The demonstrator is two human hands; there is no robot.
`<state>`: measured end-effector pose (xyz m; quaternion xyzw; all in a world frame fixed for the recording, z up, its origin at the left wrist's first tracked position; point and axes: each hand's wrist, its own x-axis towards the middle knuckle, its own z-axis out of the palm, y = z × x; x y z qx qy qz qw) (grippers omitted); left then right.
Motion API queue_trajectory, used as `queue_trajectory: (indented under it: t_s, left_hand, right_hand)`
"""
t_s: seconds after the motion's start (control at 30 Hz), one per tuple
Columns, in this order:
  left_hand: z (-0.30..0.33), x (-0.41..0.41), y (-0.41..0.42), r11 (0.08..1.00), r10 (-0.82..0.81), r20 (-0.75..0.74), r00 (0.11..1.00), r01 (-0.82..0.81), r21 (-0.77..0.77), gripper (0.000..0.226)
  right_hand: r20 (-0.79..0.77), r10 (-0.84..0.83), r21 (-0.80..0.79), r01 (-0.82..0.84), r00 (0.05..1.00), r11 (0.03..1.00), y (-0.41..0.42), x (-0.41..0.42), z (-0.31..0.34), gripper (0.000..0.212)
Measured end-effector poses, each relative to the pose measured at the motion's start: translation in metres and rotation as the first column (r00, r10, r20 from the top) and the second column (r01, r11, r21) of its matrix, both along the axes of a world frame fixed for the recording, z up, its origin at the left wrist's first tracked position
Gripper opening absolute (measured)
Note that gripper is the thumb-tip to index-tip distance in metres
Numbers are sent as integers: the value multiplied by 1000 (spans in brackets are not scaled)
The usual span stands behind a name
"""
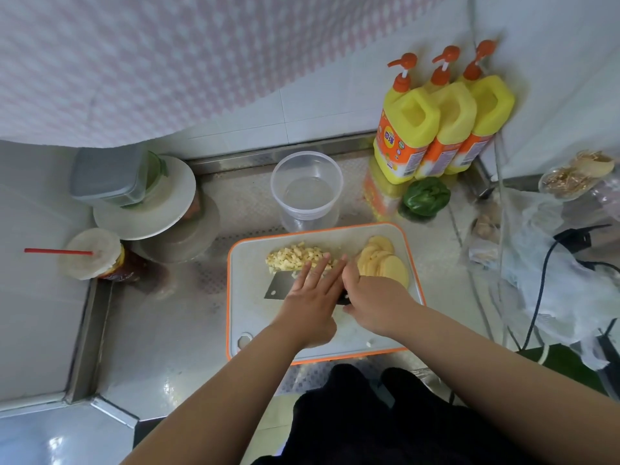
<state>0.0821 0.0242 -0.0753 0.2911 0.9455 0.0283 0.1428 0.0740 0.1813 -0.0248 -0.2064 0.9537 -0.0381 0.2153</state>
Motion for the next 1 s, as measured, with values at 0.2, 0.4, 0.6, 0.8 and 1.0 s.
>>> queue_trajectory:
  t_s: [0.2, 0.4, 0.6, 0.8, 1.0]
  left_hand:
    - [-3, -8, -4, 990, 14, 12, 1000, -12, -143, 99]
    - [-12, -17, -21, 976, 80, 17, 997, -74, -202, 115]
    - [-23, -19, -40, 941, 165, 20, 986, -152, -302, 121]
    - [-26, -24, -49, 886, 312, 40, 949, -275, -374, 113]
    - [-14, -27, -44, 675, 650, 326, 687, -718, 167, 79]
  right_hand:
    - [-99, 19, 39, -15, 995, 999, 5, 9, -6, 53]
    - [-134, 15, 52, -8, 991, 999, 16, 15, -2, 39]
    - [-146, -56, 35, 62, 988, 997, 32, 20, 6, 42]
    - [-137, -136, -1, 137, 981, 991, 53, 19, 11, 41]
    - [-74, -346, -348, 301, 935, 888, 59, 22, 14, 18]
